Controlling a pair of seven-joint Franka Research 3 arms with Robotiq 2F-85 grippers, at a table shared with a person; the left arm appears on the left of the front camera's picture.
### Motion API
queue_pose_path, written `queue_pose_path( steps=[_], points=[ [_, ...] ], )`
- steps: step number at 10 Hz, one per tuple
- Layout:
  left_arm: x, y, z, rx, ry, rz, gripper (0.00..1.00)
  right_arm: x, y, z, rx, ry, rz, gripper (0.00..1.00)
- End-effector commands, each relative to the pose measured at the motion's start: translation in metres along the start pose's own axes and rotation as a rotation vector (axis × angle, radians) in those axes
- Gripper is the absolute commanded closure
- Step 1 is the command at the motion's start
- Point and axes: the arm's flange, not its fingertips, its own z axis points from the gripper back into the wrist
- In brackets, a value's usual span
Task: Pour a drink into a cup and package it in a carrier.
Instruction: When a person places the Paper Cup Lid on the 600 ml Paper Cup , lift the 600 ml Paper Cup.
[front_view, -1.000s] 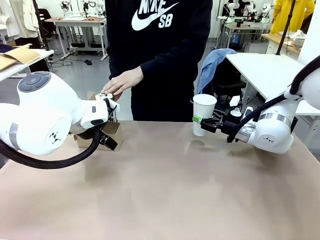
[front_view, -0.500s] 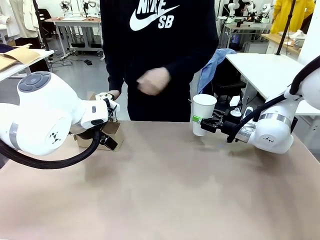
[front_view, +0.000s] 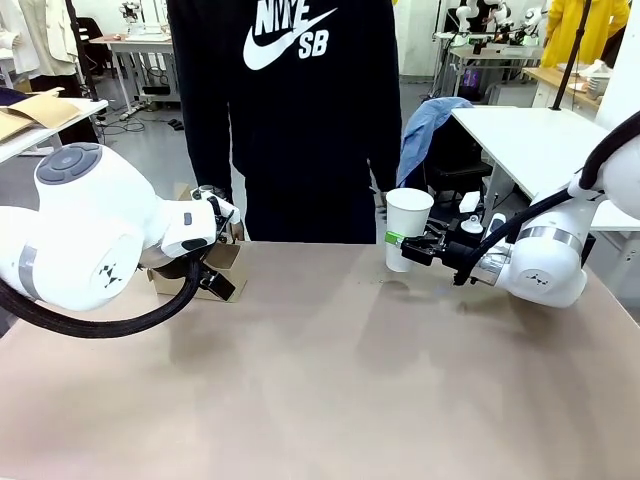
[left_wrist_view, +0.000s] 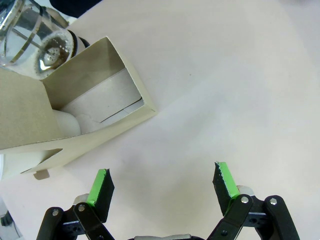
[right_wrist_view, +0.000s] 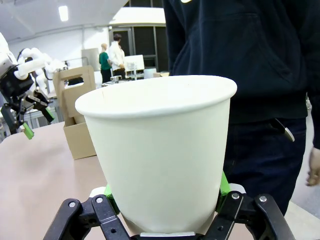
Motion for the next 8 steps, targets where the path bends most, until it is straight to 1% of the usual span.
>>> queue_pose_path(
  steps=[1, 8],
  points=[
    [-0.0002, 0.0004, 0.0003, -0.001, -0.001, 0.001, 0.00, 0.0024, -0.0003, -0.0013, -0.003, -0.005, 0.002, 0.19],
    [-0.0002, 0.0004, 0.0003, -0.001, -0.001, 0.001, 0.00, 0.0024, -0.0003, -0.0013, -0.003, -0.005, 0.002, 0.19]
  ],
)
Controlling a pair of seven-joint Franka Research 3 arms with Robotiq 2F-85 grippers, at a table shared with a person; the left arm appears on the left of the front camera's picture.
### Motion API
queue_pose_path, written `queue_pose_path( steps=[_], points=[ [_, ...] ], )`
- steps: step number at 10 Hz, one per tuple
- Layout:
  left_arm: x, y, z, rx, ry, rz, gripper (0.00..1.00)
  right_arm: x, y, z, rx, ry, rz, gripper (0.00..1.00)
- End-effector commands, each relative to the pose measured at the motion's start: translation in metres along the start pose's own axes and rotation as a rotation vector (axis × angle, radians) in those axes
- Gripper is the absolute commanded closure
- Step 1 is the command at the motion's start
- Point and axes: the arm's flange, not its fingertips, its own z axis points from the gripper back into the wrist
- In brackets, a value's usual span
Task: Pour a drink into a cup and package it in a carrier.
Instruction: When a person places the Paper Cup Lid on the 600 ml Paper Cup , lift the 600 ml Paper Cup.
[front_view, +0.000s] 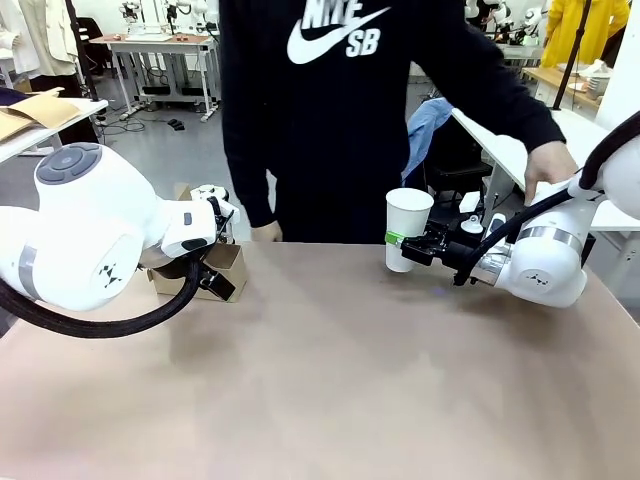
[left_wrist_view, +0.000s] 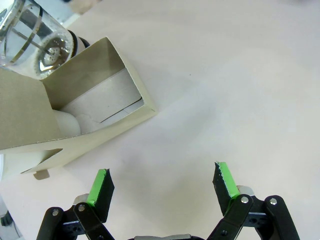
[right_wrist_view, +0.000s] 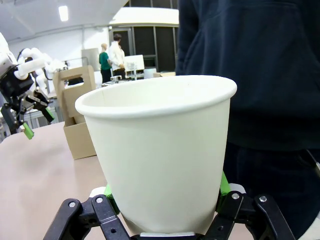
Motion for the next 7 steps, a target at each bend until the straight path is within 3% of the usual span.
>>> queue_pose_path(
  steps=[1, 7],
  points=[
    [-0.0002, 0.0004, 0.0003, -0.001, -0.001, 0.001, 0.00, 0.0024, -0.0003, -0.0014, -0.003, -0.006, 0.002, 0.19],
    [-0.0002, 0.0004, 0.0003, -0.001, -0.001, 0.001, 0.00, 0.0024, -0.0003, -0.0014, -0.003, -0.006, 0.002, 0.19]
  ],
)
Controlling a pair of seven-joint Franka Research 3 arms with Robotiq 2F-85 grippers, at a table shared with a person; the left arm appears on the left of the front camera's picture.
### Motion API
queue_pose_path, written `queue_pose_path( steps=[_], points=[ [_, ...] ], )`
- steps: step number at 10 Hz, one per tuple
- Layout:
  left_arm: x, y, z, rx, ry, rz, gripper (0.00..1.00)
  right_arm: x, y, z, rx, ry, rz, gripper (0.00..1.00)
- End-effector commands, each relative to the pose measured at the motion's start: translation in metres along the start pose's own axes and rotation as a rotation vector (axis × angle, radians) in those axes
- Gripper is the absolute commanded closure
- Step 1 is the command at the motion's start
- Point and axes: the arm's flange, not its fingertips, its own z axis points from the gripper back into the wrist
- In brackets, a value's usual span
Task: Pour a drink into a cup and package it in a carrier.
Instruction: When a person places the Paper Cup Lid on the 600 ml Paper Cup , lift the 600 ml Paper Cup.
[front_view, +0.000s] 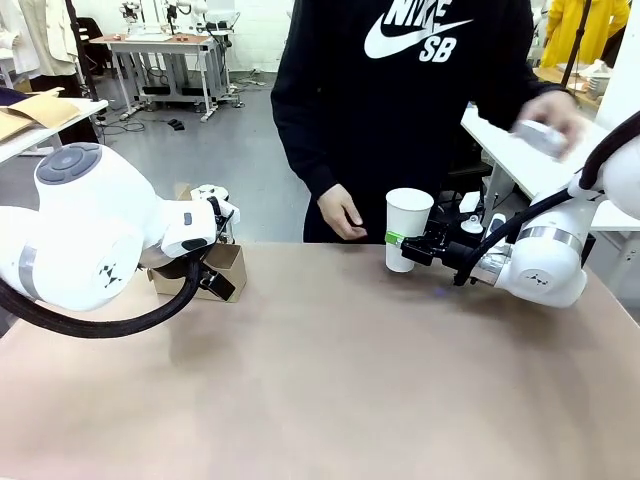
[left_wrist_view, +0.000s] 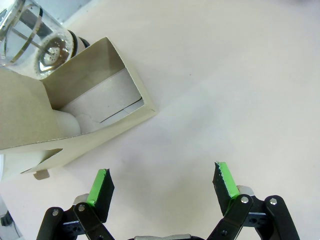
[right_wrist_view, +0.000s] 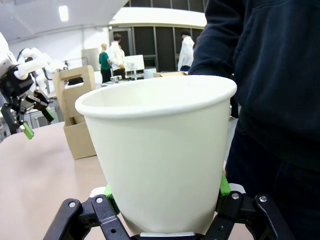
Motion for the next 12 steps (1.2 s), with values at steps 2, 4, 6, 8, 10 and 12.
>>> queue_pose_path(
  steps=[2, 4, 6, 8, 10, 12],
  points=[
    [-0.0002, 0.0004, 0.0003, -0.001, -0.001, 0.001, 0.00, 0.0024, -0.0003, -0.0014, -0.003, -0.006, 0.002, 0.19],
    [-0.0002, 0.0004, 0.0003, -0.001, -0.001, 0.001, 0.00, 0.0024, -0.0003, -0.0014, -0.003, -0.006, 0.002, 0.19],
    [-0.0002, 0.0004, 0.0003, -0.001, -0.001, 0.001, 0.00, 0.0024, -0.0003, -0.0014, -0.003, -0.006, 0.002, 0.19],
    [-0.0002, 0.0004, 0.0003, -0.001, -0.001, 0.001, 0.00, 0.0024, -0.0003, -0.0014, -0.003, -0.006, 0.002, 0.19],
    [-0.0002, 0.0004, 0.0003, -0.001, -0.001, 0.001, 0.00, 0.0024, -0.0003, -0.0014, -0.003, -0.006, 0.002, 0.19],
    [-0.0002, 0.0004, 0.0003, -0.001, -0.001, 0.001, 0.00, 0.0024, -0.0003, -0.0014, -0.003, -0.006, 0.002, 0.19]
  ],
)
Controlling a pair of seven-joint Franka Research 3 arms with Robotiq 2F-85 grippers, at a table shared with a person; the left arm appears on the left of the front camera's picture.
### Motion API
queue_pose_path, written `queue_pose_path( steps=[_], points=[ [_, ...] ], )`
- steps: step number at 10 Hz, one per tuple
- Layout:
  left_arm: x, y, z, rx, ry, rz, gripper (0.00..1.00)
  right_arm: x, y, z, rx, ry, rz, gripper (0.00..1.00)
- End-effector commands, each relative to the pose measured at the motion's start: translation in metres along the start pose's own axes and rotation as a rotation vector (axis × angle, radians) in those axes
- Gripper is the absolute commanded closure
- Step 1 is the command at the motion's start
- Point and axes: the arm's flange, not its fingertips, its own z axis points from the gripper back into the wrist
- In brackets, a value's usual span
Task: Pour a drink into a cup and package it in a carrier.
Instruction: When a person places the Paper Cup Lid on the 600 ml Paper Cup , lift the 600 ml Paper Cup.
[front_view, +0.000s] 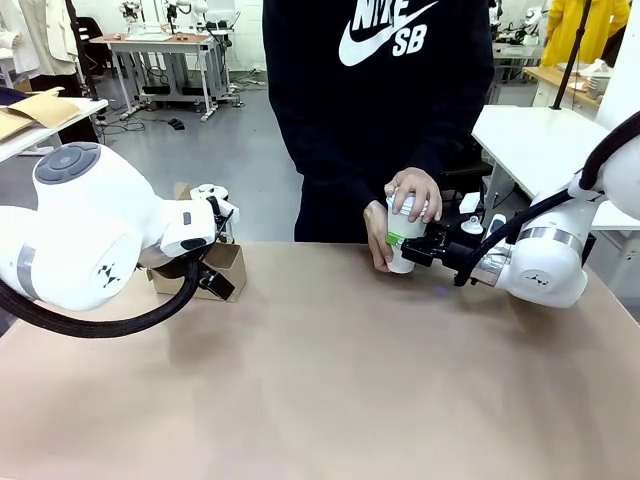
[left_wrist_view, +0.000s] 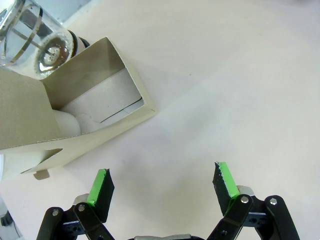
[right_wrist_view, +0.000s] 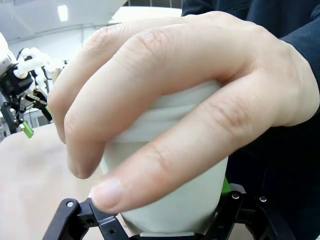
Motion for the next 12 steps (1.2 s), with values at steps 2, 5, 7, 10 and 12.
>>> queue_pose_path(
  steps=[2, 5, 7, 10, 12],
  points=[
    [-0.0002, 0.0004, 0.0003, -0.001, -0.001, 0.001, 0.00, 0.0053, -0.0002, -0.0029, 0.000, -0.010, 0.006, 0.19],
    [-0.0002, 0.0004, 0.0003, -0.001, -0.001, 0.001, 0.00, 0.0053, -0.0002, -0.0029, 0.000, -0.010, 0.006, 0.19],
    [-0.0002, 0.0004, 0.0003, -0.001, -0.001, 0.001, 0.00, 0.0053, -0.0002, -0.0029, 0.000, -0.010, 0.006, 0.19],
    [-0.0002, 0.0004, 0.0003, -0.001, -0.001, 0.001, 0.00, 0.0053, -0.0002, -0.0029, 0.000, -0.010, 0.006, 0.19],
    [-0.0002, 0.0004, 0.0003, -0.001, -0.001, 0.001, 0.00, 0.0053, -0.0002, -0.0029, 0.000, -0.010, 0.006, 0.19]
  ],
)
